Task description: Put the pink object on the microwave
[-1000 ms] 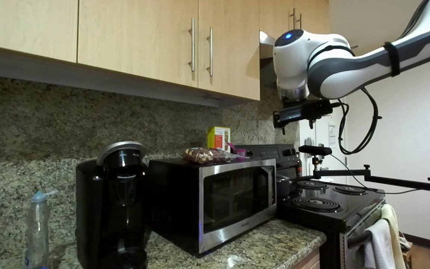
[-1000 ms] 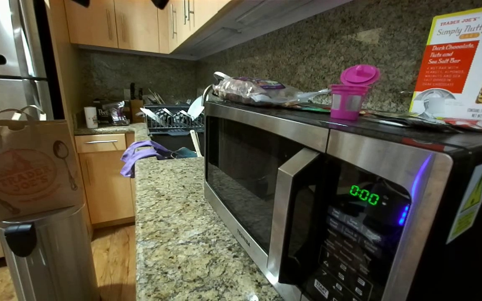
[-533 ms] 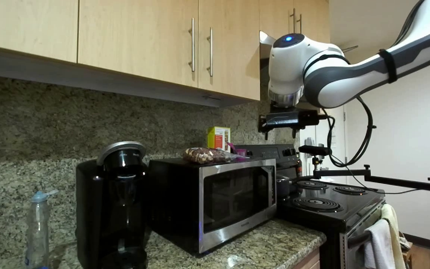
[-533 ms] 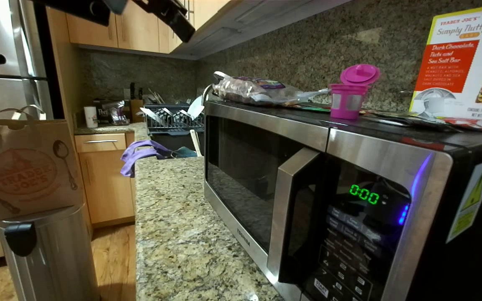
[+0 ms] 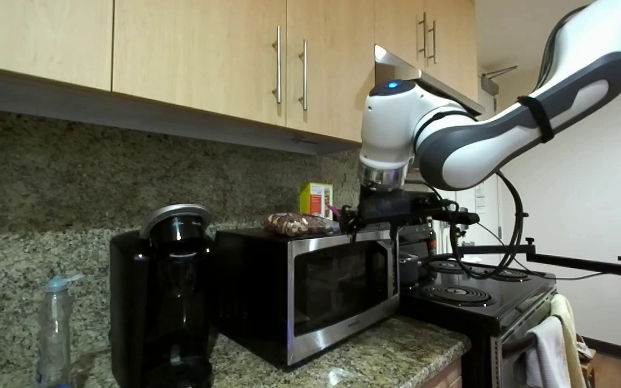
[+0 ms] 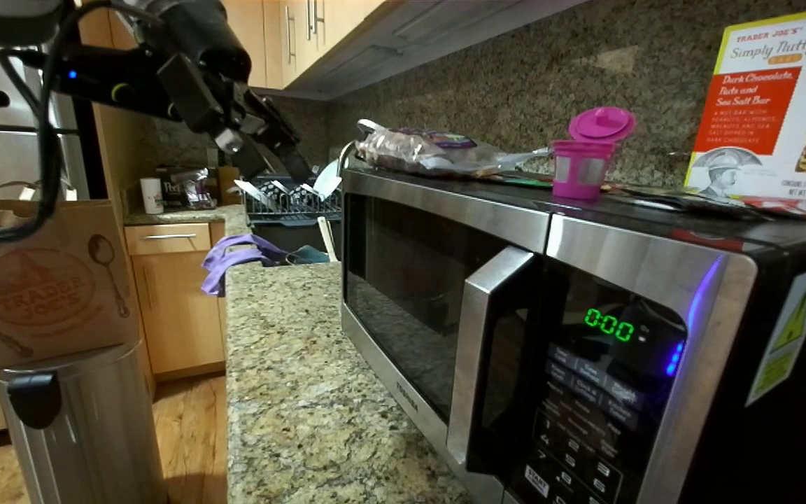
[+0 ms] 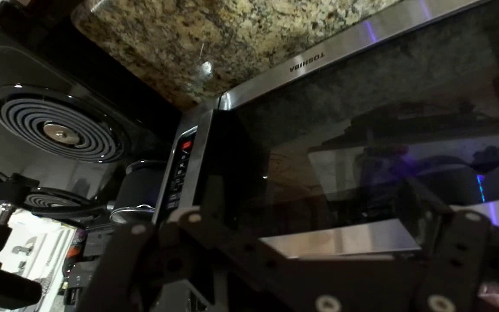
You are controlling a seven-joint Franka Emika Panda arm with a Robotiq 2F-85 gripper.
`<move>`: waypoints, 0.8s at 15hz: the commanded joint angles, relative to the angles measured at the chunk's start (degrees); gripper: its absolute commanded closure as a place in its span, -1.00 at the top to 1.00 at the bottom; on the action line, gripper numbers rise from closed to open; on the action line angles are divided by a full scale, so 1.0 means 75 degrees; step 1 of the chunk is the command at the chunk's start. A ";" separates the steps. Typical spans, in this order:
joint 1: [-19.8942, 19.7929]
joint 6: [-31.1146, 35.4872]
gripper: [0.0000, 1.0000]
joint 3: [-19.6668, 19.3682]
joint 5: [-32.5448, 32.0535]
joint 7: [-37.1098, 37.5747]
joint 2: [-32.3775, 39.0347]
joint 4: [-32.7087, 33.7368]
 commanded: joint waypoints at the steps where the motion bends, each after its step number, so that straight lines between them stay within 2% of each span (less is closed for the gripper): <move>1: -0.0264 0.0055 1.00 0.0396 0.0531 0.1175 0.0463 0.0307; 2: -0.0273 0.0049 1.00 0.0379 0.0231 0.0618 0.0165 0.0029; 5: -0.0273 0.0040 1.00 0.0443 0.0375 0.1008 0.0364 0.0178; 6: -0.0191 -0.0057 1.00 0.0368 0.0686 0.0656 0.0363 0.0198; 7: -0.0011 0.0254 1.00 0.0185 0.1003 -0.0304 0.0270 0.0043; 12: 0.0069 0.0228 1.00 0.0014 0.2113 -0.2804 -0.0634 -0.0737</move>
